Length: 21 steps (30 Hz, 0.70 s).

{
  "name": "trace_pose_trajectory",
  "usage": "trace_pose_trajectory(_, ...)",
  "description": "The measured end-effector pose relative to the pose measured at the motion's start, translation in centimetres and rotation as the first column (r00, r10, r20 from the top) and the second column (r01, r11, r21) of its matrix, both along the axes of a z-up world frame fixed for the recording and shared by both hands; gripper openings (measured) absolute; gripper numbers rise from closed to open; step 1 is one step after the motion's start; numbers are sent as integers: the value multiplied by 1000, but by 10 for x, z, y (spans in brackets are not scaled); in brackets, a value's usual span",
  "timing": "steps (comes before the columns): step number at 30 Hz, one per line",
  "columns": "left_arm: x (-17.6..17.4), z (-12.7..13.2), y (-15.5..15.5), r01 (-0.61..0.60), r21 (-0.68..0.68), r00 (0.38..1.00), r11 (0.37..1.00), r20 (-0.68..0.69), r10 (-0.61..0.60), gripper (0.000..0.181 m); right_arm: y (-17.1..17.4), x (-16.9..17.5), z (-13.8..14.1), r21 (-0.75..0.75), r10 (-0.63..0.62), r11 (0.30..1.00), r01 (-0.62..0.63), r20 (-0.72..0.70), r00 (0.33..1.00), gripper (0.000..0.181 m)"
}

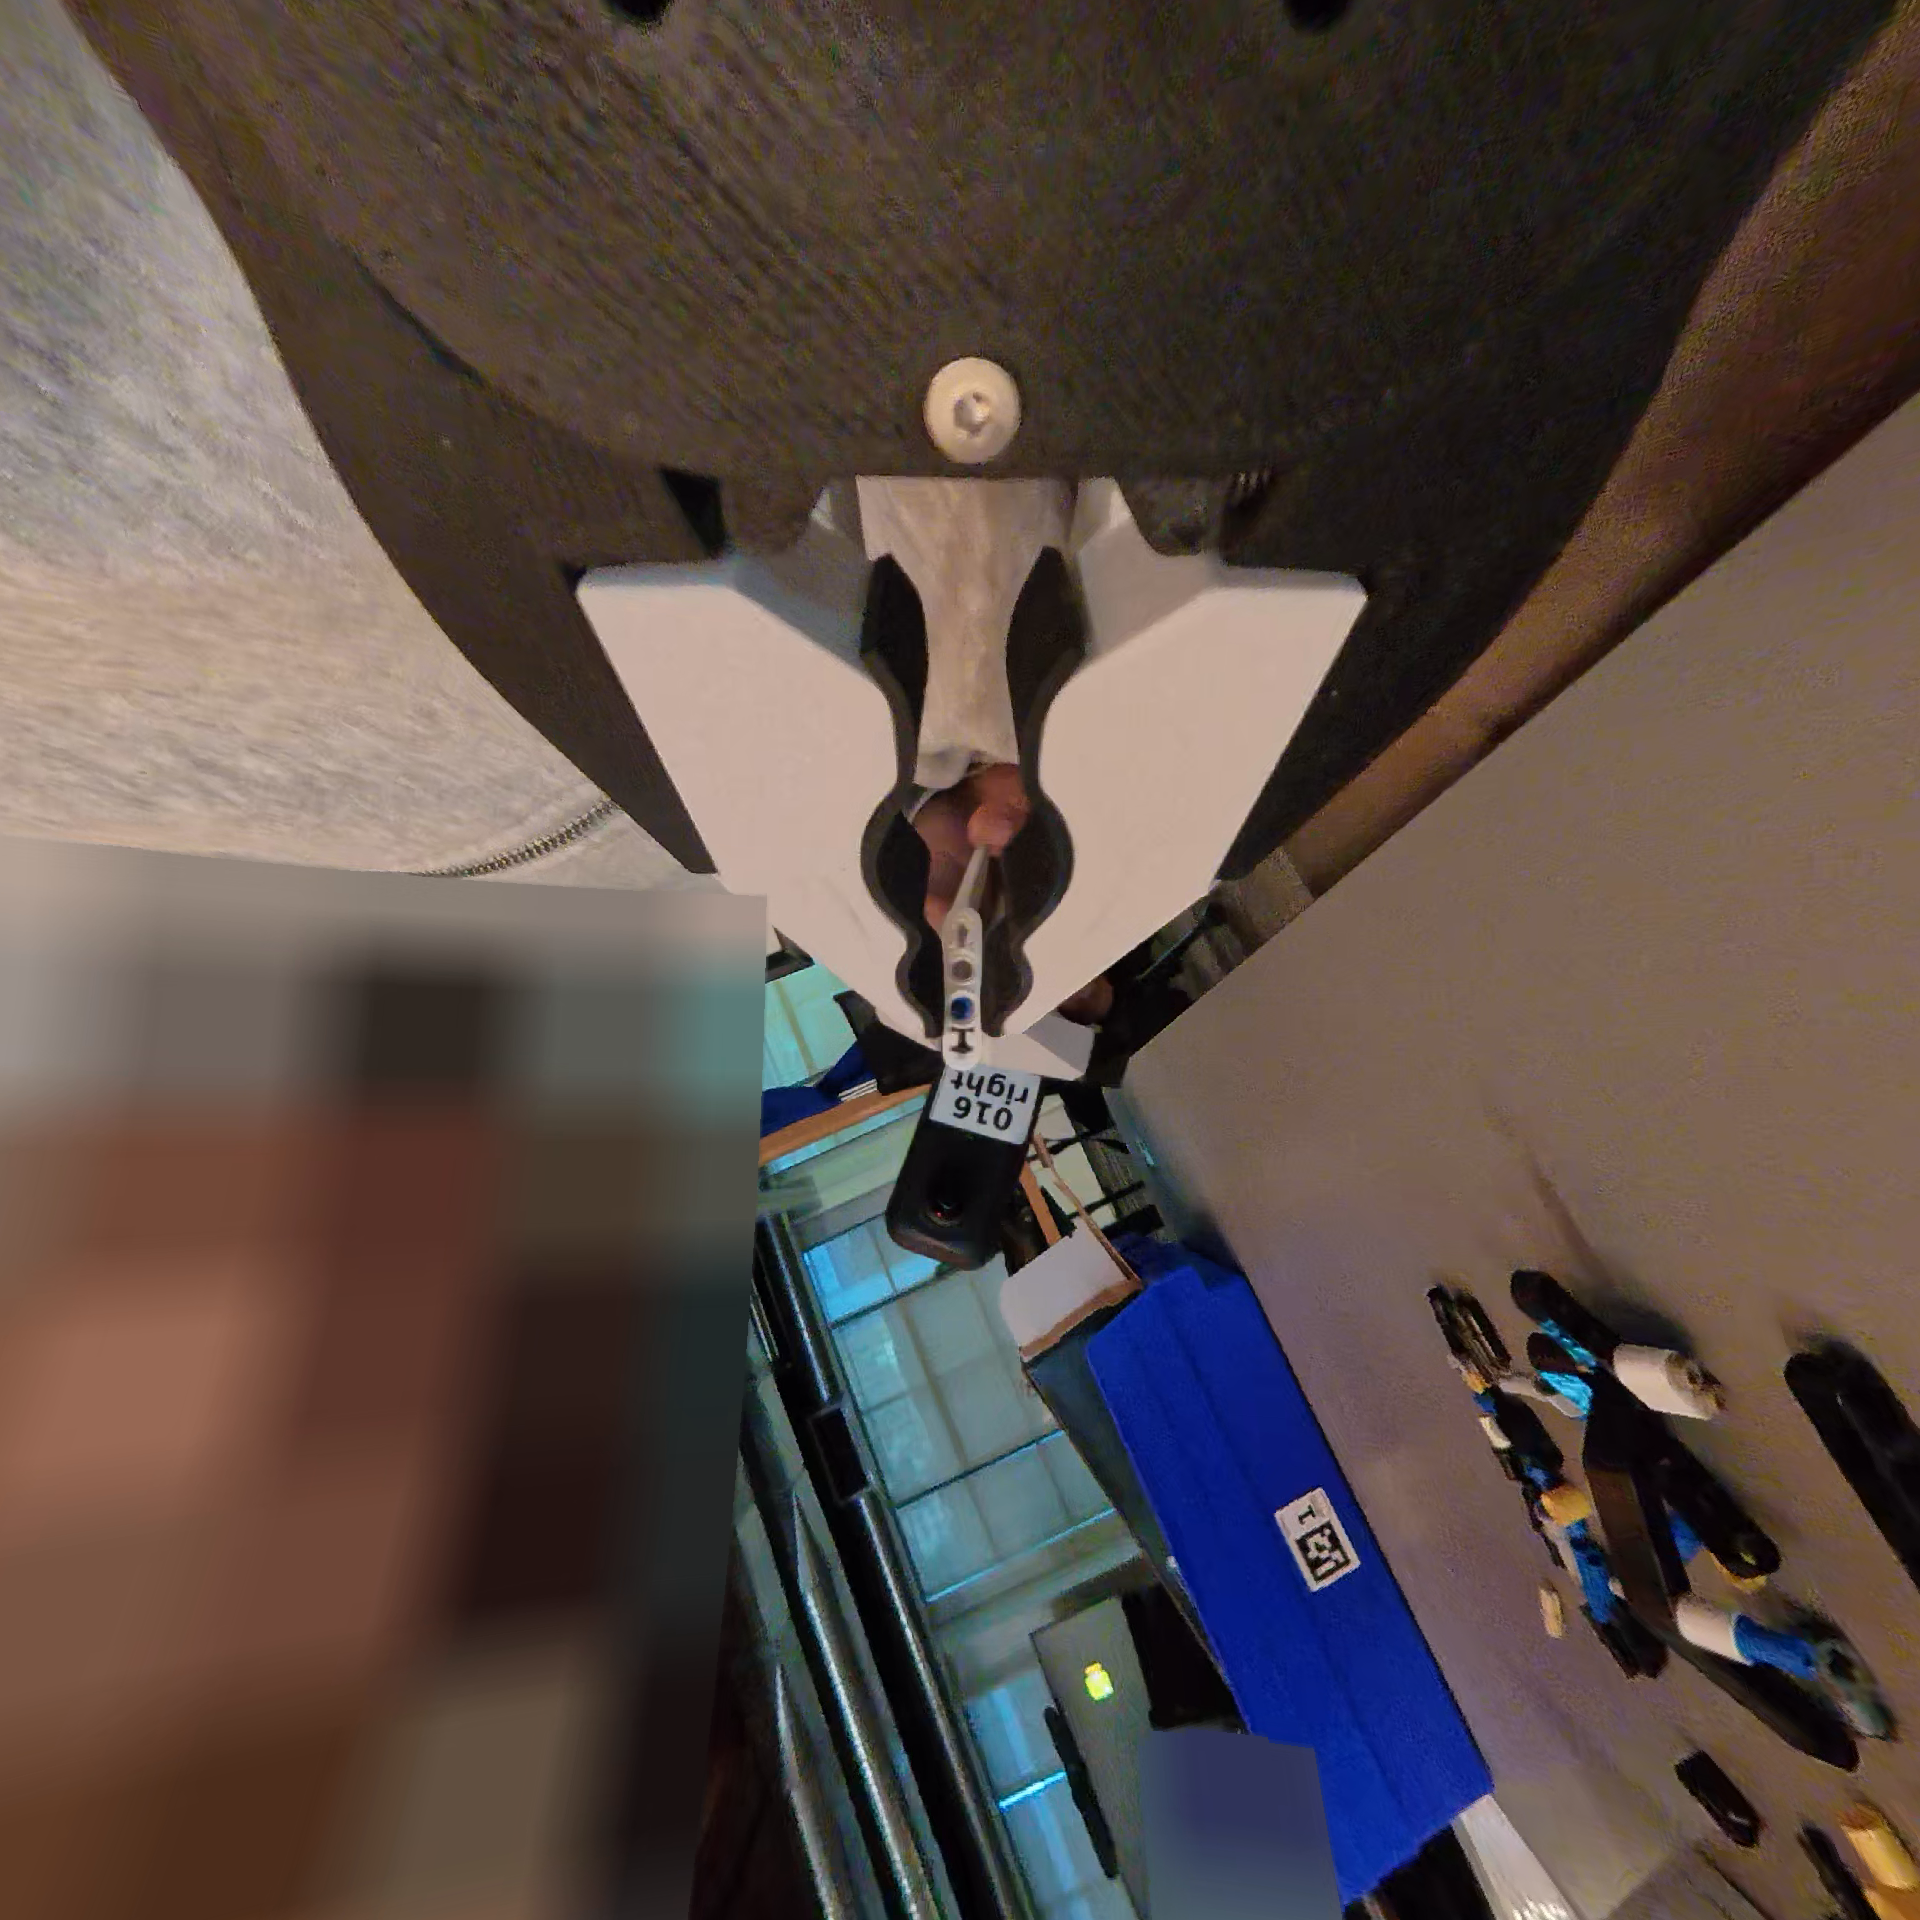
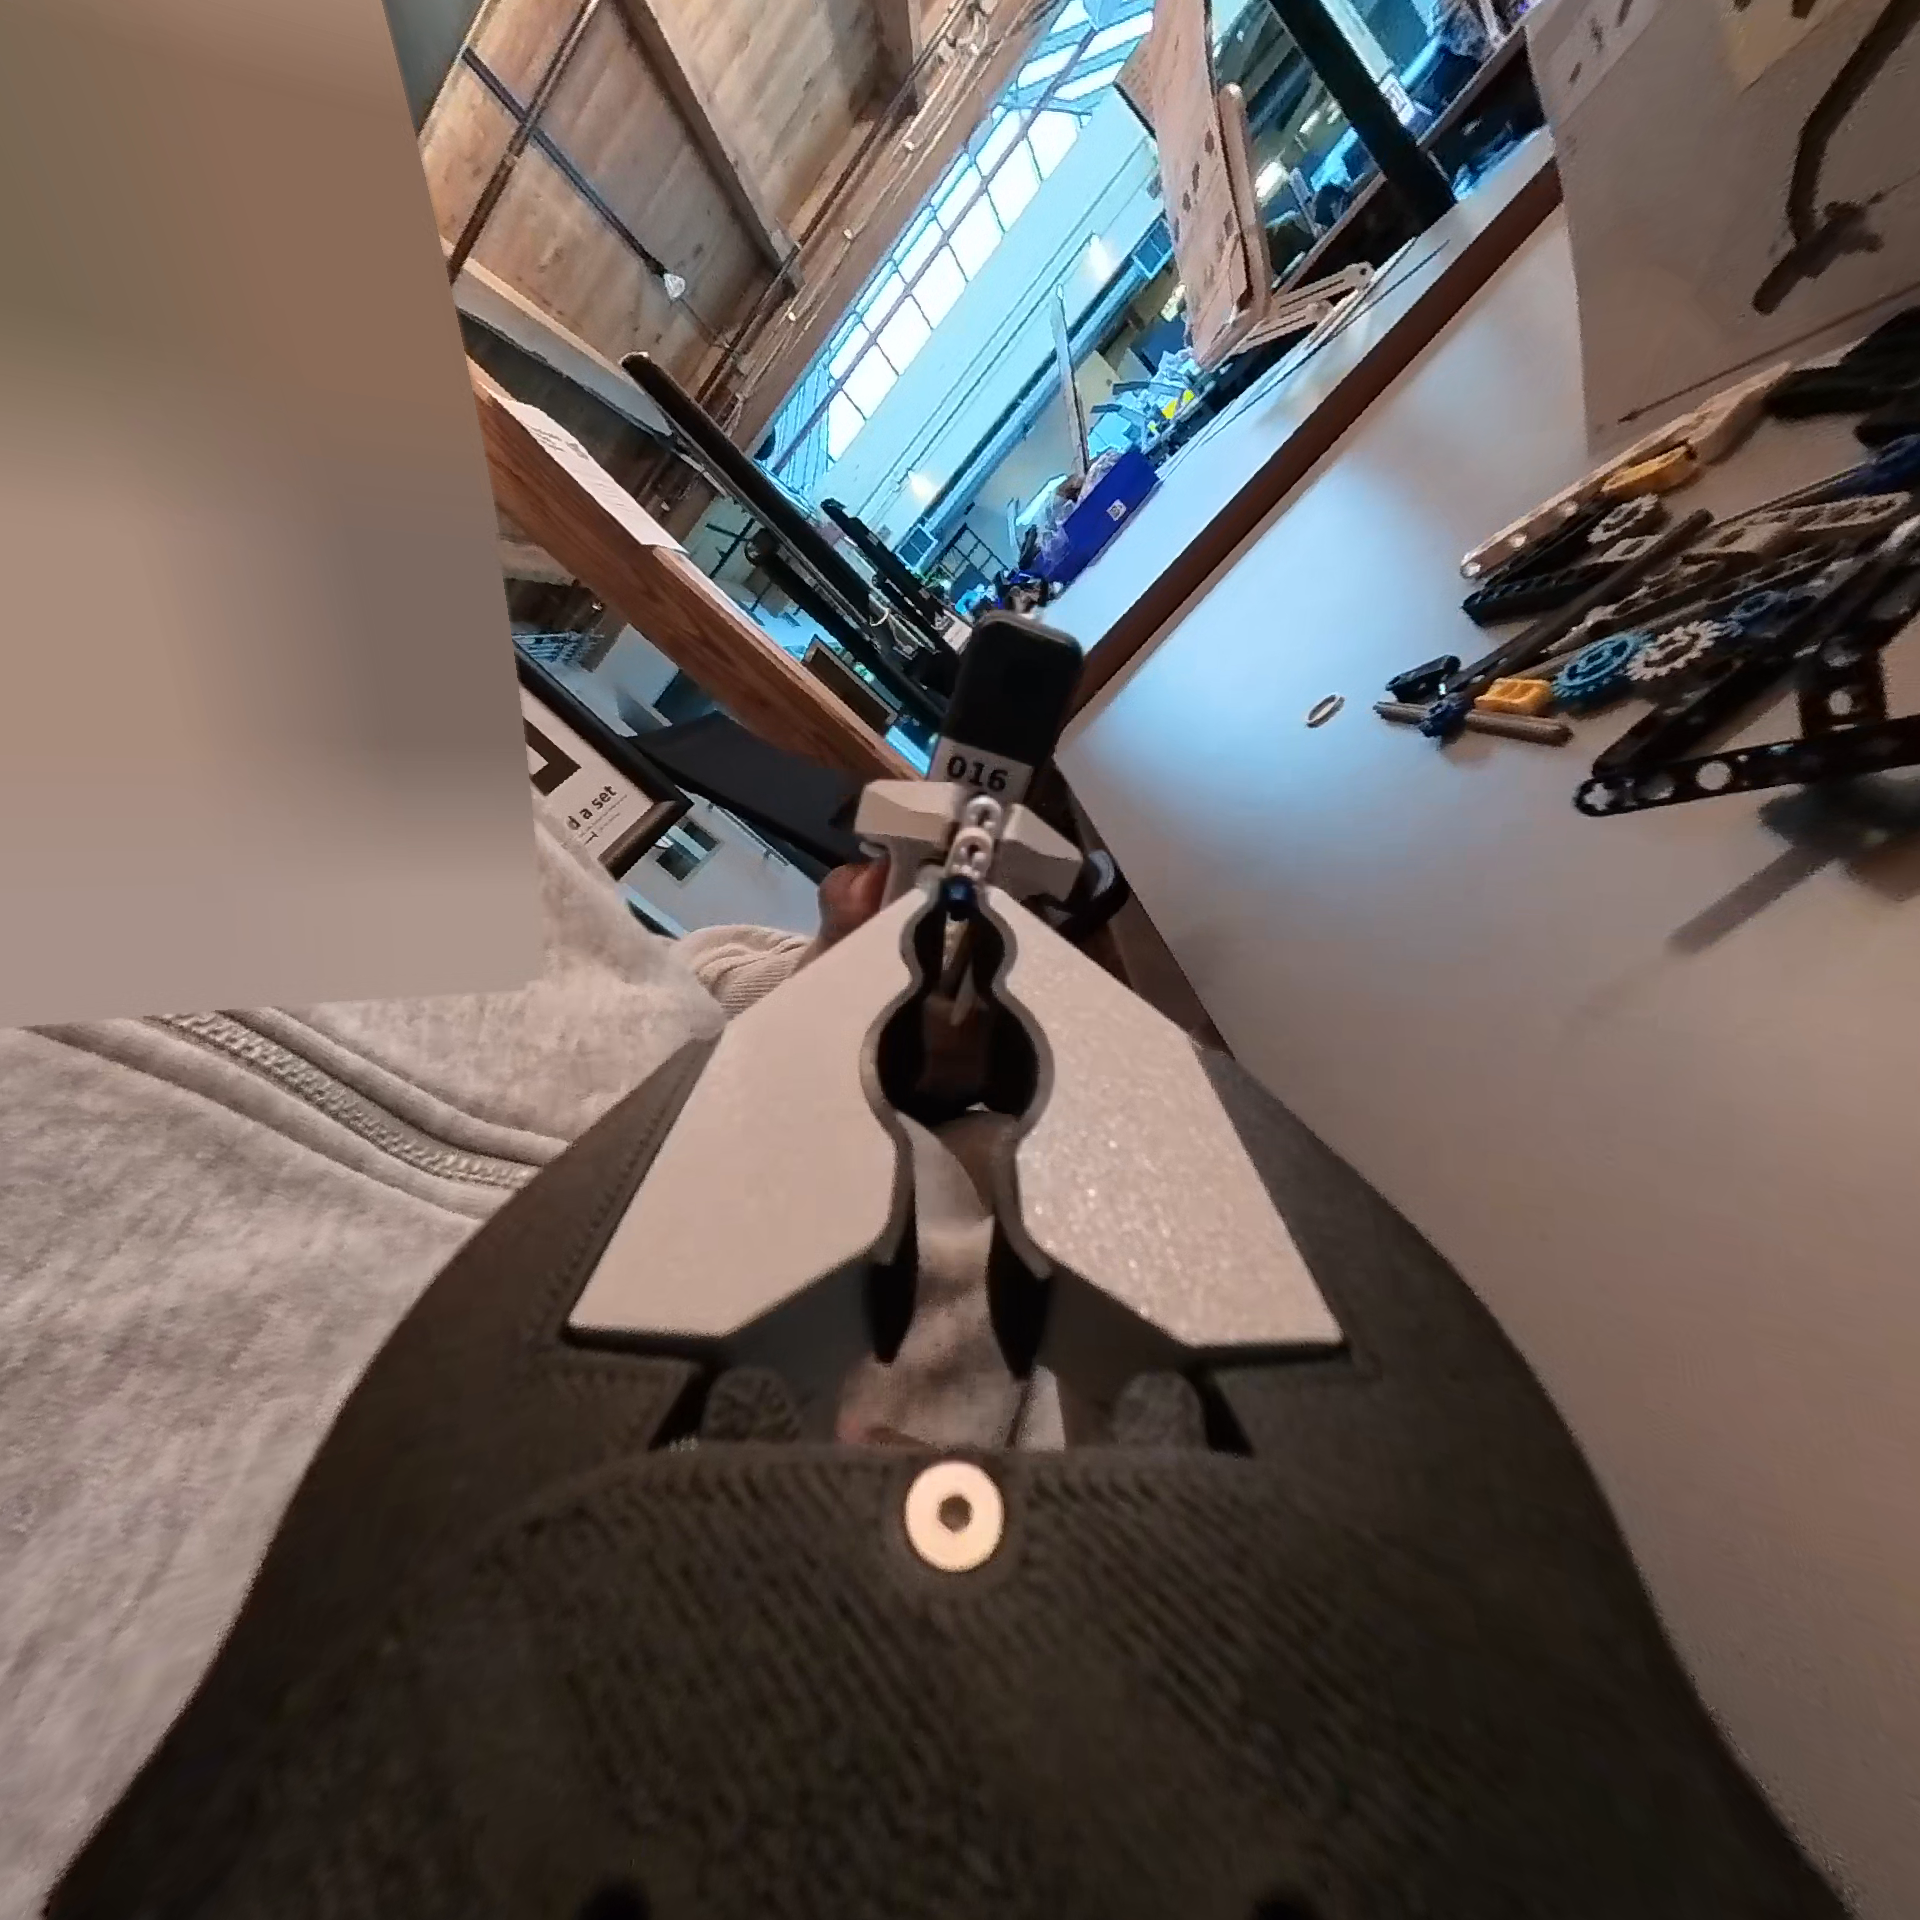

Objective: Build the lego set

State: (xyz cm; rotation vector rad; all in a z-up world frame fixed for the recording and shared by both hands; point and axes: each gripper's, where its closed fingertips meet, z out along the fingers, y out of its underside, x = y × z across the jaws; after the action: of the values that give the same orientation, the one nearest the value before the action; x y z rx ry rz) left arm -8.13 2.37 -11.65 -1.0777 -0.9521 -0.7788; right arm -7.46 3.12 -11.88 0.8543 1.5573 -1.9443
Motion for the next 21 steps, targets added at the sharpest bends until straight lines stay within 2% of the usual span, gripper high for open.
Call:
trace_pose_trajectory(1,0,0,0,-4,3,1000,1000,-1,4,4,0,-1,-1,-2,-5,1000,5,7,1000,1)
trace_pose_trajectory(11,2,-2,0,12,-13,1000,1000,2,-12,4,-1,1,-2,-3,11,1000,-11,25,1000,1)
trace_pose_trajectory(16,10,-9,-5,-56,13,995,998,89,55,4,-6,9,-10,-25,15,1000,-13,75,997,1)
trace_pose_trajectory(21,13,-11,-6,-82,13,991,997,106,80,4,-7,13,-12,-6,29,1000,-28,68,997,1)
